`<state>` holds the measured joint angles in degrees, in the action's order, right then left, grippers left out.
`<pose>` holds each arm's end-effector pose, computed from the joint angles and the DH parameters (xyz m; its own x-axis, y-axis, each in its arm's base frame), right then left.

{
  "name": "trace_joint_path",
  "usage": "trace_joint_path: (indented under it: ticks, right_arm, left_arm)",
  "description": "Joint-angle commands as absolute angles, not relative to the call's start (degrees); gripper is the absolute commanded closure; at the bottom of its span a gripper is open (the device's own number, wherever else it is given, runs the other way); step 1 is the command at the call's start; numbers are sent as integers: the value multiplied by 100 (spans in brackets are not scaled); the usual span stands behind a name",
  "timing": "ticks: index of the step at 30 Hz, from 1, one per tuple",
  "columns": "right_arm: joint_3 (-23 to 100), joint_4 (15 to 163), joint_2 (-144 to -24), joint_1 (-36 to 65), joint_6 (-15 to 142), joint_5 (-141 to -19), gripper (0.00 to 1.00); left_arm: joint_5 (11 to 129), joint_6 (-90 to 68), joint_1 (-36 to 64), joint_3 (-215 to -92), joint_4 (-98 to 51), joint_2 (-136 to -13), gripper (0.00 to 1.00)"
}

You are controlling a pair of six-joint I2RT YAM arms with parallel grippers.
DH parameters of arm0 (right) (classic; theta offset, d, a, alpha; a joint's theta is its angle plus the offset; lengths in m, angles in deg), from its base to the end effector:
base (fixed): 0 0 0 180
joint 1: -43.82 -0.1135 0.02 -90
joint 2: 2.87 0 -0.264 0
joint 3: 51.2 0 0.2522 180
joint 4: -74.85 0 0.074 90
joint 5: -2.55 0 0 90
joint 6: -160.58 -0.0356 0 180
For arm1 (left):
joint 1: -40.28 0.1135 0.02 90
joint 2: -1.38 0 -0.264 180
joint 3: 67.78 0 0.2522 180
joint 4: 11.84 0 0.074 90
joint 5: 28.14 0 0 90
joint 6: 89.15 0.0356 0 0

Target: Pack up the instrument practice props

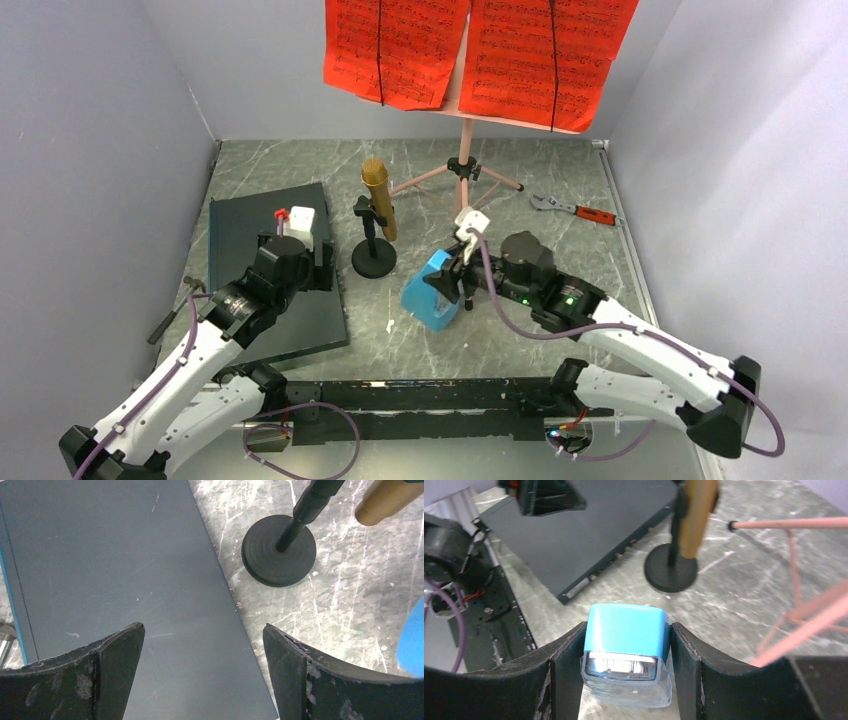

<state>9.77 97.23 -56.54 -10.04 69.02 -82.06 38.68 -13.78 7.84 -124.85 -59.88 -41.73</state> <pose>0.1267 0.1792 0.3298 -0.1767 -0.1960 -0.9645 -0.8530 0.5194 0.0507 0.1429 -0.0742 0.2950 -0.5126 0.0507 -0.8571 0.0915 0.9958 0.0042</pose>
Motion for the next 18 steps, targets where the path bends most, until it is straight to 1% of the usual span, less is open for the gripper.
trace_joint_path:
  ticks: [1,6,12,15,18]
  right_arm:
    - [1509,10126,-5075,-459,6845,-8887,99]
    - [1612,10443,-4850,490,7009,-9331,100]
    - [2025,10725,-4982,1827,7173,-9295,100]
    - [2241,10687,-5032,2384,7161,-8817,100]
    - [2417,10610,-5048,2613,6989,-8271,100]
  left_arm:
    - [4099,-1337,759,-12525,-5710,-4142,6]
    - [4289,-1337,759,-12505,-5622,-4119,6]
    - [4313,-1355,759,-12551,-5659,-4108,6]
    - [4344,-1347,764,-12549,-5637,-4061,6]
    - [4384,-1345,759,-12549,-5621,-4048,6]
